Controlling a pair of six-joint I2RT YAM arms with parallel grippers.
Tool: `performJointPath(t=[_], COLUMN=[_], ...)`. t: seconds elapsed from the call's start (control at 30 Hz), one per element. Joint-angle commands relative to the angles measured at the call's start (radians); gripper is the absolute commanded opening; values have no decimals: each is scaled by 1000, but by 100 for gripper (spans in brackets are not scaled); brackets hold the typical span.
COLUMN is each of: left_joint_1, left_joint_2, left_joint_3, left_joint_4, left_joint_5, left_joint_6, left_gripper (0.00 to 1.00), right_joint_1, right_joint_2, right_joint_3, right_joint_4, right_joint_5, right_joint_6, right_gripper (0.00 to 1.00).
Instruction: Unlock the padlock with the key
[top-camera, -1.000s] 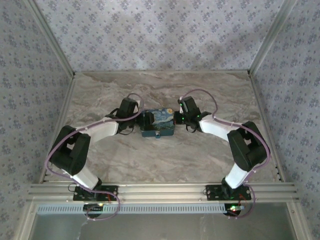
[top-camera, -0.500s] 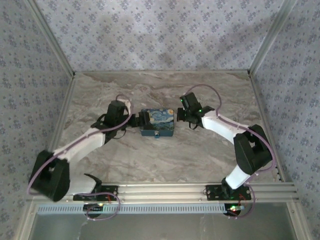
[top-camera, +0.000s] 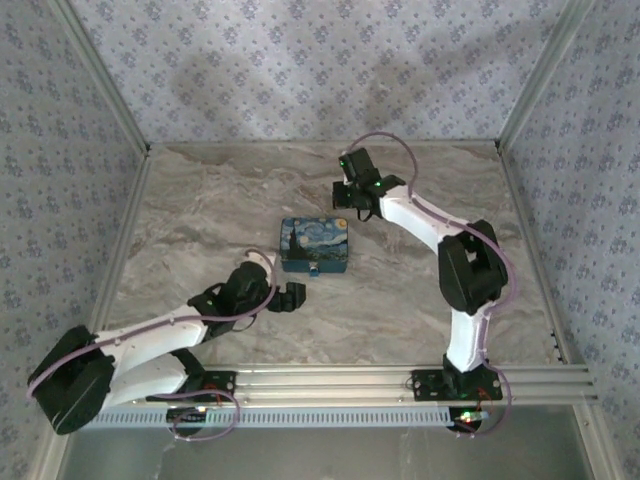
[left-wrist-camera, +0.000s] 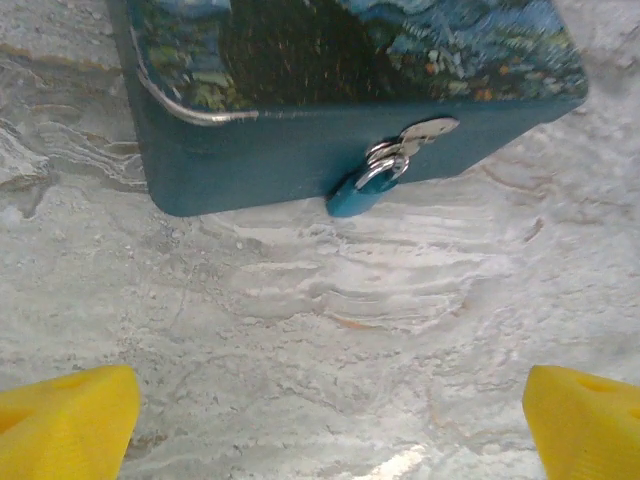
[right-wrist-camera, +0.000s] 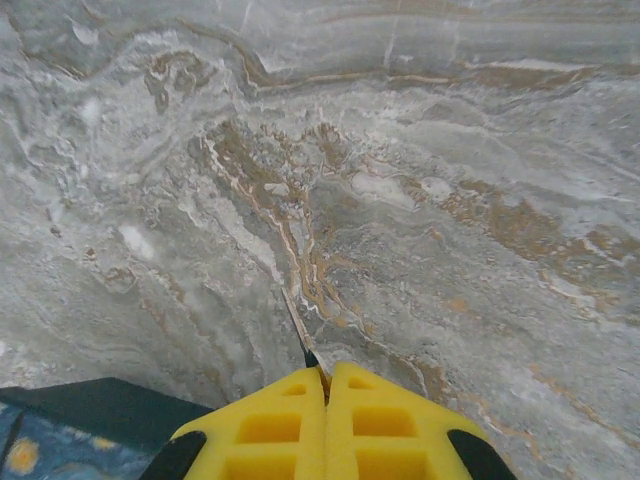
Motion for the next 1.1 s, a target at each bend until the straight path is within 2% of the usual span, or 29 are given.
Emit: performJointPath(t=[0.0,0.3,0.5,0.73,0.9,1.07], left_joint_1=[-9,-20,-31,-37,-37,-37], left_joint_2=[86,437,541,649,686,693], left_joint_3=[17,104,170,229,280,289], left_joint_4=[209,466,506,559,560,577], left_joint_5=[-83,57,60,124,217,227], left_joint_6=[10,22,59,71,105,122], left_gripper=[98,98,97,93,79,84], right_joint_1=[6,7,8,15,18,19], right_joint_2=[63,142,173,187,195,195], right_joint_3=[78,130,141,121,88,69], right_joint_4=[-79,-113,-120,-108,-90,-78], right_joint_5=[-20,-20,-11,-9,-12,-17], right_joint_6=[-24,-35,-44,-45,-37,-34], right_gripper=[0,0,0,0,0,0])
